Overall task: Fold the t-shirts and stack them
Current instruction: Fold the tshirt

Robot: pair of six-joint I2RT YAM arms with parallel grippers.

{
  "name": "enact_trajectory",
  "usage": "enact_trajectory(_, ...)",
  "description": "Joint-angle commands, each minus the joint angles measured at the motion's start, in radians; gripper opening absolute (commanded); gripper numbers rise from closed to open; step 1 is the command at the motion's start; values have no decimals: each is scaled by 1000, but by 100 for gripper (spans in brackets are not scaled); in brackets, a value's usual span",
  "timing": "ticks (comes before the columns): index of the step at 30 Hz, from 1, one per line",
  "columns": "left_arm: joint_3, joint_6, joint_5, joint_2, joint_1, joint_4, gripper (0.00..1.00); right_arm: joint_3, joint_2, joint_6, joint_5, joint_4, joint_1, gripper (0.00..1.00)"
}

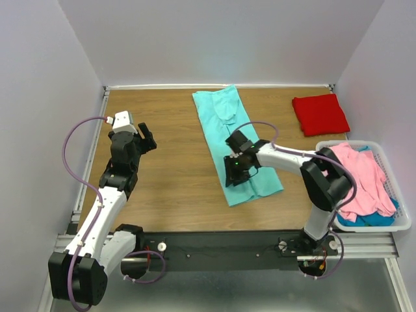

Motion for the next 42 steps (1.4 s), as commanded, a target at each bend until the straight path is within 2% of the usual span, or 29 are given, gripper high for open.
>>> enact_trajectory(1,13,13,12,-8,-5,-11,80,144,104,129,-66,-56,118,45)
enact_trajectory(7,11,19,9,-10,-5,-22,80,359,262,162,-10,-38,222,46)
enact_trajectory(11,16,21,15,7,-3,-23,80,439,259,155,4,-39,233,46)
enact_trajectory(15,19,21,41,32,-3,-23,80,378,142,137,96,-44,233,46)
enact_trajectory(18,24,18,61,50,-6,-22,80,260,23,120,176,-61,216,46)
enact_trajectory(22,24,5,135,99,-27,-26,79,88,-112,122,195,-67,155,46)
enact_trajectory(24,45,-16,149,130,-61,-81,79,24,-170,93,173,-65,147,46)
enact_trajectory(30,77,-91,198,153,-144,-210,78,-1,-171,51,-46,-1,147,43)
enact_trajectory(34,106,-149,227,164,-207,-307,77,-21,-97,71,-153,70,149,36)
enact_trajectory(42,96,-193,285,136,-267,-382,77,-99,-72,91,-74,74,144,30)
